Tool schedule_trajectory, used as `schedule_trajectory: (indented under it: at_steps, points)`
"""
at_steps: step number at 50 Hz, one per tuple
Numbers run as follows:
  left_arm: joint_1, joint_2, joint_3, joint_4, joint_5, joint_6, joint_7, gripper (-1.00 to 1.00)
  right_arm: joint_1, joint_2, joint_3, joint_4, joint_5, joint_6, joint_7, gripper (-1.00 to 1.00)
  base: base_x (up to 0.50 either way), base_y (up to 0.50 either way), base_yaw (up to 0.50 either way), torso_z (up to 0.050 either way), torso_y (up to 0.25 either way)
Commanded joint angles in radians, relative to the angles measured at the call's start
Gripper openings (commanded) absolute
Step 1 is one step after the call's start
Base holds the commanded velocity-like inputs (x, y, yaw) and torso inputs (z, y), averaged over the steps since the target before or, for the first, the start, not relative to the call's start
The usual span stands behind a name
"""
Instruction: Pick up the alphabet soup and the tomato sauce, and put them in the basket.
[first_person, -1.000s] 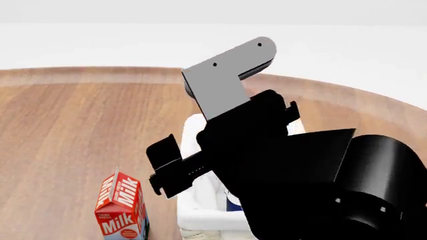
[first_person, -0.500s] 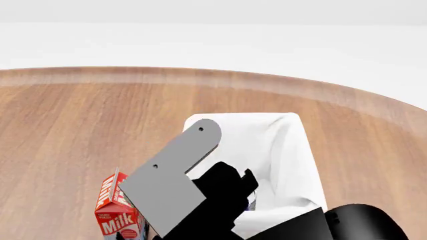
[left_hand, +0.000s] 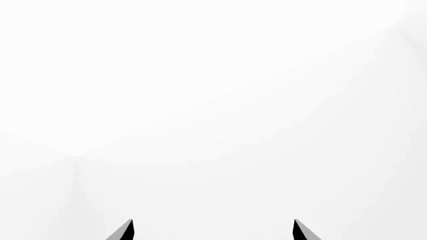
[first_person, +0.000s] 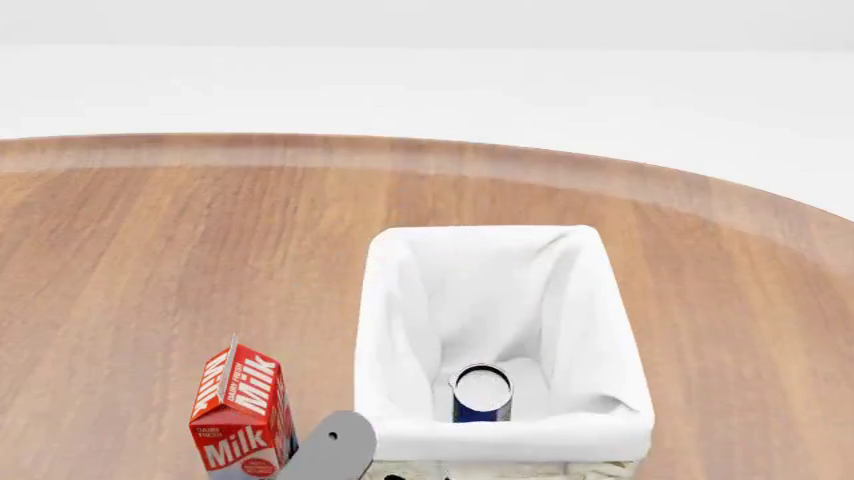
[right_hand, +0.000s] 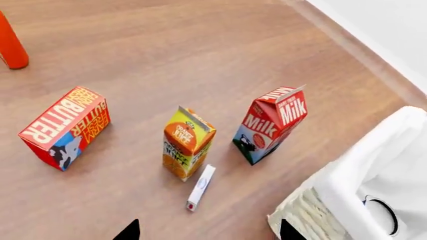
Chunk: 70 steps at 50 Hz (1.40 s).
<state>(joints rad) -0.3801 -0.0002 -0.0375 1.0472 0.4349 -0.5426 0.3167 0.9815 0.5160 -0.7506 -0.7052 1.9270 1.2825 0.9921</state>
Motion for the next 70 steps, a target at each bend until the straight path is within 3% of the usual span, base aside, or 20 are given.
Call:
schedule_trajectory:
  at_steps: [1,19,20,32,37,45,50,53,60,65,70]
  points:
    - [-0.004,0.0,-0.001,0.0,0.002,-0.001,0.003,1.0,-0.046,0.01,-0.052,-0.041,0.013,0.0,0.032,1.0,0.0,0.0,0.0,0.0,0.0]
    - [0.013,0.0,-0.004,0.0,-0.004,0.013,-0.005,1.0,-0.172,0.01,-0.117,-0.083,-0.077,-0.003,0.053,1.0,0.0,0.0,0.0,0.0,0.0]
    - [0.015,0.0,-0.004,0.0,-0.004,0.014,-0.005,1.0,-0.136,0.009,-0.134,-0.08,-0.016,-0.019,0.095,1.0,0.0,0.0,0.0,0.0,0.0]
    - [0.014,0.0,-0.002,0.0,-0.003,0.012,-0.005,1.0,-0.164,-0.002,-0.164,-0.102,-0.029,-0.026,0.107,1.0,0.0,0.0,0.0,0.0,0.0]
    - [-0.003,0.0,0.006,0.0,0.006,-0.002,0.001,1.0,-0.232,-0.022,-0.188,-0.111,-0.138,0.003,0.061,1.0,0.0,0.0,0.0,0.0,0.0]
    - [0.001,0.0,0.0,0.0,0.0,0.003,-0.001,1.0,-0.218,-0.051,-0.225,-0.104,-0.121,0.0,0.098,1.0,0.0,0.0,0.0,0.0,0.0]
    - [0.007,0.0,-0.006,0.0,-0.003,0.009,0.0,1.0,-0.283,-0.054,-0.226,-0.102,-0.263,0.02,-0.001,1.0,0.0,0.0,0.0,0.0,0.0]
    - [0.003,0.0,-0.008,0.0,-0.003,0.007,0.002,1.0,-0.257,-0.065,-0.237,-0.097,-0.206,0.01,0.043,1.0,0.0,0.0,0.0,0.0,0.0]
    - [0.01,0.0,-0.005,0.0,-0.005,0.011,-0.002,1.0,-0.296,-0.069,-0.247,-0.091,-0.311,0.016,-0.03,1.0,0.0,0.0,0.0,0.0,0.0]
    - [0.009,0.0,-0.009,0.0,-0.006,0.012,0.0,1.0,-0.266,-0.083,-0.254,-0.073,-0.271,0.008,-0.005,1.0,0.0,0.0,0.0,0.0,0.0]
    - [0.014,0.0,-0.004,0.0,-0.006,0.015,-0.005,1.0,-0.305,-0.087,-0.278,-0.075,-0.374,0.015,-0.064,1.0,0.0,0.0,0.0,0.0,0.0]
